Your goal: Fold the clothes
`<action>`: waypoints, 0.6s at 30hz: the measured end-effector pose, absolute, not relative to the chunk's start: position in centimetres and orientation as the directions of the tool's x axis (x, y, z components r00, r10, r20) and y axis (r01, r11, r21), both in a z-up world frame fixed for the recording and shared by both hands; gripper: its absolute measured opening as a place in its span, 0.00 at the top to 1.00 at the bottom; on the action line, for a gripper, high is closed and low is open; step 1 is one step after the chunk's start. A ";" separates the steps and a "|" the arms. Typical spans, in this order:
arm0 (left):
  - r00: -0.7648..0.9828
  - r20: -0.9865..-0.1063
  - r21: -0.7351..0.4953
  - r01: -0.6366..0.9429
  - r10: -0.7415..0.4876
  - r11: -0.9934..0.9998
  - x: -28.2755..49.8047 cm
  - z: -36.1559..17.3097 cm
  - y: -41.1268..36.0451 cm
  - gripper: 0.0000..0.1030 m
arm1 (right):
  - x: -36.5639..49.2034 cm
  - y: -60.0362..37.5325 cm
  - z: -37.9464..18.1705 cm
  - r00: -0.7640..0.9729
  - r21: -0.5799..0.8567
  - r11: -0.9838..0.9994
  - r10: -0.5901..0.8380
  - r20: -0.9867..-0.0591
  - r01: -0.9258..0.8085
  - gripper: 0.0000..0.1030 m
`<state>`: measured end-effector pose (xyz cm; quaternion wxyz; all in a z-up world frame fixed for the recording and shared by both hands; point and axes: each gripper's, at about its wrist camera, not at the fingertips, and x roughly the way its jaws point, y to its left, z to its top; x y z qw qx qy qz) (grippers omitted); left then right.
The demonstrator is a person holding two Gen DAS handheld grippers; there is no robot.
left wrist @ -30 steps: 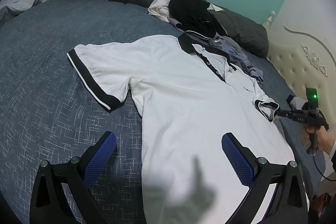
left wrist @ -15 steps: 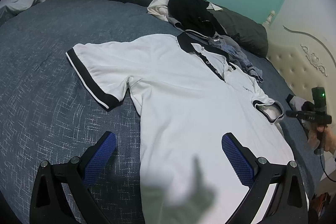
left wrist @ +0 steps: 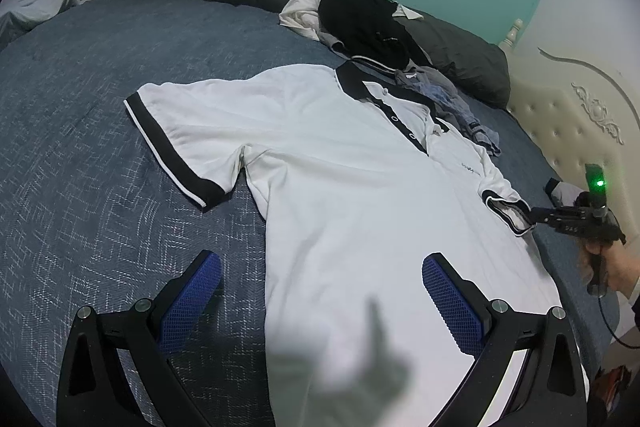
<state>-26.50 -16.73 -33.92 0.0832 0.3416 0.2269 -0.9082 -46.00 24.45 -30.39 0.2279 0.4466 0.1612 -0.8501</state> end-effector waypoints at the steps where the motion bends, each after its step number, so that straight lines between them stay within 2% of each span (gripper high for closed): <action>1: -0.754 -0.657 -0.357 0.306 0.004 -0.883 -26.4 -33.9 -16.8 0.00 | -46.0 24.4 -30.8 -0.500 -0.076 -0.847 -0.235 -0.834 0.526 0.90; 2: -0.754 -0.657 -0.357 0.307 0.004 -0.882 -26.4 -33.9 -16.8 0.00 | -45.9 24.4 -30.9 -0.500 -0.078 -0.846 -0.234 -0.834 0.527 0.95; 5: -0.755 -0.656 -0.358 0.308 0.003 -0.881 -26.4 -33.9 -16.8 0.00 | -45.4 24.2 -30.8 -0.496 -0.066 -0.832 -0.263 -0.827 0.551 0.99; 10: -0.753 -0.658 -0.357 0.303 0.007 -0.884 -26.5 -33.9 -16.6 0.00 | -43.9 23.1 -31.3 -0.430 -0.082 -0.768 -0.264 -0.864 0.636 0.99; 14: -0.754 -0.656 -0.357 0.303 0.006 -0.884 -26.5 -33.8 -16.6 0.00 | -43.6 23.3 -32.1 -0.311 -0.016 -0.740 -0.263 -0.913 0.672 0.98; 18: -0.753 -0.658 -0.360 0.307 0.007 -0.881 -26.5 -33.9 -16.7 0.00 | -43.8 24.6 -30.8 -0.302 0.032 -0.759 -0.297 -0.906 0.650 0.98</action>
